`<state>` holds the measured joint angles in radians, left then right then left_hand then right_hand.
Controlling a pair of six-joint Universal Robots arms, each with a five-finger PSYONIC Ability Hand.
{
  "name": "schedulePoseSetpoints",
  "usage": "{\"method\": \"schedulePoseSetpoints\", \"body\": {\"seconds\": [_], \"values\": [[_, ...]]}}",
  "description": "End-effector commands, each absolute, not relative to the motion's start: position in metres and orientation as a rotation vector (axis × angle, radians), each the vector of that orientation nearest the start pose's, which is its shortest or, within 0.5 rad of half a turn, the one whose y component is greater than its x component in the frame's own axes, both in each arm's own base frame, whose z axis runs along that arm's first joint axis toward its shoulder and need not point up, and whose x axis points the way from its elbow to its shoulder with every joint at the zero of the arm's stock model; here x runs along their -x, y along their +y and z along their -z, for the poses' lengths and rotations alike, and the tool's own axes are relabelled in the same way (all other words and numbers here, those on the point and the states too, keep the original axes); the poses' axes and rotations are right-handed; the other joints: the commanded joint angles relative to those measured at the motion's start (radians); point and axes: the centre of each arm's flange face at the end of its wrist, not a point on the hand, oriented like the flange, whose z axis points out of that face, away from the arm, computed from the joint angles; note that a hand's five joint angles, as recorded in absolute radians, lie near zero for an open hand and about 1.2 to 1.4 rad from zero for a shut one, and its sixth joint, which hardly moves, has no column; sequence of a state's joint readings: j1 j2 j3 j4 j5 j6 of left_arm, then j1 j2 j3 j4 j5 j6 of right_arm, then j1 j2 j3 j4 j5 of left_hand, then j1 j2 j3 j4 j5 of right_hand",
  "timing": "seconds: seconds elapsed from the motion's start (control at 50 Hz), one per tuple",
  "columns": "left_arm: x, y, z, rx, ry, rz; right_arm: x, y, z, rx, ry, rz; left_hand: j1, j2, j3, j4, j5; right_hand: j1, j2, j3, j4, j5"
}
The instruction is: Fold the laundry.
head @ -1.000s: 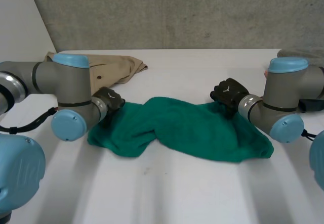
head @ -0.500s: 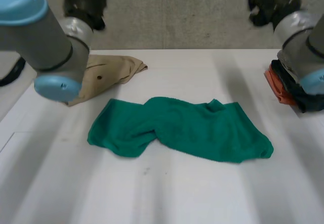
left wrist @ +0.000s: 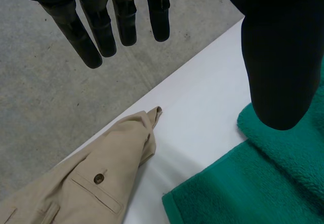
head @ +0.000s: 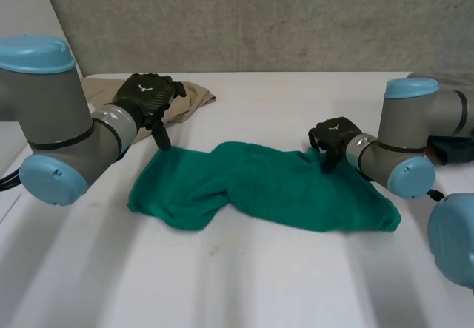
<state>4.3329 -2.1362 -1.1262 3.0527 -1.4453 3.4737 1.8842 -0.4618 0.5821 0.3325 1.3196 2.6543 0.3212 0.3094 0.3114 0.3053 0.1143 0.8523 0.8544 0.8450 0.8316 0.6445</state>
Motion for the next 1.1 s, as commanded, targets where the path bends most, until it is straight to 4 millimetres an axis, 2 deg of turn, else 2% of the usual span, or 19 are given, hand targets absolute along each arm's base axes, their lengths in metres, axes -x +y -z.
{"method": "schedulePoseSetpoints", "body": {"seconds": [0.02, 0.08, 0.14, 0.18, 0.24, 0.34, 0.4, 0.42, 0.44, 0.48, 0.52, 0.56, 0.68, 0.76, 0.84, 0.88, 0.94, 1.08, 1.1], "values": [[0.29, -0.336, -0.219, -1.027, 2.34, 2.038, -0.302, -0.394, -0.184, 1.071, 2.166, 1.711, -0.055, -0.043, -0.045, -0.039, -0.022, 0.544, 0.542, 0.551, 0.565, 0.577], [0.297, -0.341, -0.215, -1.046, 2.329, 2.049, -0.299, -0.378, -0.241, 0.992, 2.086, 1.787, -0.108, -0.096, -0.098, -0.092, -0.075, 0.544, 0.542, 0.551, 0.565, 0.577], [0.303, -0.348, -0.214, -1.058, 2.308, 2.075, -0.295, -0.367, -0.28, 0.935, 1.992, 1.875, -0.14, -0.128, -0.13, -0.124, -0.108, 0.544, 0.542, 0.551, 0.565, 0.577], [0.311, -0.359, -0.209, -1.066, 2.307, 2.091, -0.288, -0.352, -0.325, 0.878, 1.87, 1.98, -0.147, -0.135, -0.137, -0.131, -0.114, 0.544, 0.542, 0.551, 0.565, 0.577], [0.322, -0.362, -0.197, -1.128, 2.346, 2.051, -0.281, -0.333, -0.357, 0.85, 1.774, 2.032, -0.147, -0.135, -0.137, -0.131, -0.114, 0.544, 0.542, 0.551, 0.565, 0.577], [0.348, -0.355, -0.174, -1.271, 2.438, 1.959, -0.269, -0.299, -0.393, 0.803, 1.646, 2.047, -0.147, -0.135, -0.137, -0.131, -0.114, 0.544, 0.542, 0.551, 0.565, 0.577], [0.362, -0.347, -0.163, -1.344, 2.469, 1.917, -0.265, -0.302, -0.404, 0.741, 1.585, 2.094, -0.147, -0.135, -0.137, -0.131, -0.114, 0.544, 0.542, 0.551, 0.565, 0.577], [0.367, -0.346, -0.161, -1.359, 2.469, 1.919, -0.262, -0.306, -0.408, 0.703, 1.559, 2.122, 0.075, 0.087, 0.085, 0.091, 0.107, 0.544, 0.542, 0.551, 0.565, 0.577], [0.372, -0.345, -0.163, -1.371, 2.455, 1.935, -0.258, -0.315, -0.41, 0.651, 1.543, 2.154, 0.519, 0.531, 0.529, 0.535, 0.551, 0.544, 0.542, 0.551, 0.565, 0.577], [0.377, -0.346, -0.172, -1.361, 2.422, 1.984, -0.252, -0.327, -0.411, 0.592, 1.54, 2.197, 1.073, 1.084, 1.082, 1.089, 1.105, 0.544, 0.542, 0.551, 0.565, 0.577], [0.379, -0.351, -0.196, -1.283, 2.357, 2.085, -0.249, -0.335, -0.411, 0.556, 1.538, 2.227, 1.075, 1.087, 1.085, 1.091, 1.107, 0.544, 0.542, 0.551, 0.565, 0.577], [0.378, -0.351, -0.236, -1.14, 2.297, 2.209, -0.25, -0.341, -0.411, 0.538, 1.528, 2.257, 1.075, 1.087, 1.085, 1.091, 1.107, 0.544, 0.542, 0.551, 0.565, 0.577], [0.366, -0.35, -0.297, -0.846, 2.189, 2.431, -0.255, -0.339, -0.417, 0.552, 1.481, 2.297, 1.075, 1.087, 1.085, 1.091, 1.107, 0.544, 0.542, 0.551, 0.565, 0.577], [0.327, -0.361, -0.35, -0.365, 2.002, 2.578, -0.257, -0.338, -0.424, 0.522, 1.398, 2.364, 1.075, 1.087, 1.085, 1.091, 1.107, 0.544, 0.542, 0.551, 0.565, 0.577], [0.307, -0.355, -0.375, -0.197, 1.872, 2.691, -0.254, -0.336, -0.424, 0.517, 1.358, 2.395, 1.075, 1.087, 1.085, 1.091, 1.107, 0.544, 0.542, 0.551, 0.565, 0.577], [0.306, -0.349, -0.376, -0.237, 1.844, 2.726, -0.251, -0.337, -0.415, 0.522, 1.393, 2.377, 1.075, 1.087, 1.085, 1.091, 1.107, 0.544, 0.542, 0.551, 0.565, 0.577], [0.305, -0.339, -0.353, -0.379, 1.897, 2.659, -0.245, -0.341, -0.378, 0.557, 1.551, 2.272, 1.075, 1.087, 1.085, 1.091, 1.107, 0.544, 0.542, 0.551, 0.565, 0.577], [0.293, -0.313, -0.252, -0.692, 2.124, 2.242, -0.232, -0.333, -0.261, 0.728, 1.964, 1.935, 1.075, 1.087, 1.085, 1.091, 1.107, 0.544, 0.542, 0.551, 0.565, 0.577], [0.29, -0.306, -0.231, -0.753, 2.164, 2.151, -0.228, -0.327, -0.236, 0.786, 2.039, 1.868, 1.075, 1.087, 1.085, 1.091, 1.107, 0.544, 0.542, 0.551, 0.565, 0.577]]}}
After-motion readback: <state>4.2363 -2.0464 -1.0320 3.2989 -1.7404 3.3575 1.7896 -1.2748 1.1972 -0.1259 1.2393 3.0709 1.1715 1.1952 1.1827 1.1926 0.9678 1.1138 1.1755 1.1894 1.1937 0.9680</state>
